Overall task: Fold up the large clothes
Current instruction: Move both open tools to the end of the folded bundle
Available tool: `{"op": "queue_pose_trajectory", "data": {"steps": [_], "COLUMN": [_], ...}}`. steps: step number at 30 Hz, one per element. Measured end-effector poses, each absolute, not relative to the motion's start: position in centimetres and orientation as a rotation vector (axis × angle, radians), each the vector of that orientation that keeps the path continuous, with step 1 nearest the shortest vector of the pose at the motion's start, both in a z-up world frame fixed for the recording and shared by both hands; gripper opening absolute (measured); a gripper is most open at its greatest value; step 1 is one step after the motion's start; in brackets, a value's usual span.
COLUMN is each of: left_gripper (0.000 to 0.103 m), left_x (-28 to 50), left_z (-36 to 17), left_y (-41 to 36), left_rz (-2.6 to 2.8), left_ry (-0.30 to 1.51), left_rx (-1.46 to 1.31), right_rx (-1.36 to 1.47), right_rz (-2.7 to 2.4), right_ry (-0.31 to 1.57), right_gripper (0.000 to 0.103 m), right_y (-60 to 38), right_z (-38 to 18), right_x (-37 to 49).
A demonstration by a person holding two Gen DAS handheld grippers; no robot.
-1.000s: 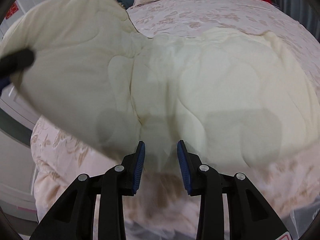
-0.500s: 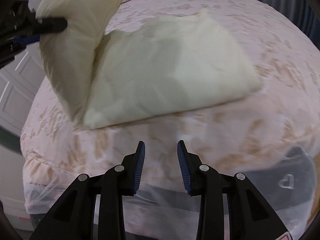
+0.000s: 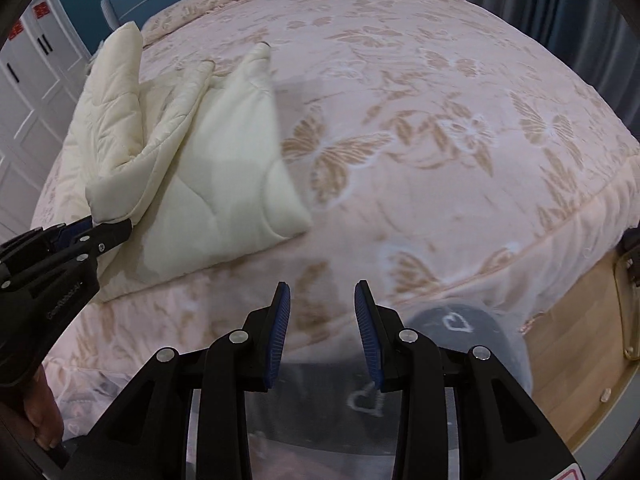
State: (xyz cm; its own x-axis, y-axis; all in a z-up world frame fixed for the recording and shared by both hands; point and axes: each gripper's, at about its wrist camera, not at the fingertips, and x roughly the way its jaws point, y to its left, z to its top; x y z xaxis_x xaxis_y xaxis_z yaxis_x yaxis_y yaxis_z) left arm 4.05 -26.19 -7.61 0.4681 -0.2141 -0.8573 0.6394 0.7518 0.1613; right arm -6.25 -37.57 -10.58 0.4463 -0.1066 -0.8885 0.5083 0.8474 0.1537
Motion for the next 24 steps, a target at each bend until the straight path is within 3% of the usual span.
{"op": "queue_pose_trajectory", "data": {"steps": [19,21,24], "left_gripper": [0.015,0.023,0.048], "left_x": [3.2,3.0,2.3], "left_z": [-9.3,-8.4,-5.9], "left_y": [-28.0,-27.8,-26.7], "left_rz": [-0.499,-0.489,-0.52], "left_ry": [0.939,0.929,0.908], "left_rx": [0.61,0.592,0.538], "right_rx": [0.375,0.372,0.36], "right_rz": [-0.426,-0.431,-0.435], "right_ry": [1.082,1.079,1.074], "right_gripper": [0.034,0.034,0.036], "right_y": [-38.6,-38.7,-38.6], "right_z": [-11.6,-11.3,-10.4], "right_x": [-7.6,-7.7,-7.9]}}
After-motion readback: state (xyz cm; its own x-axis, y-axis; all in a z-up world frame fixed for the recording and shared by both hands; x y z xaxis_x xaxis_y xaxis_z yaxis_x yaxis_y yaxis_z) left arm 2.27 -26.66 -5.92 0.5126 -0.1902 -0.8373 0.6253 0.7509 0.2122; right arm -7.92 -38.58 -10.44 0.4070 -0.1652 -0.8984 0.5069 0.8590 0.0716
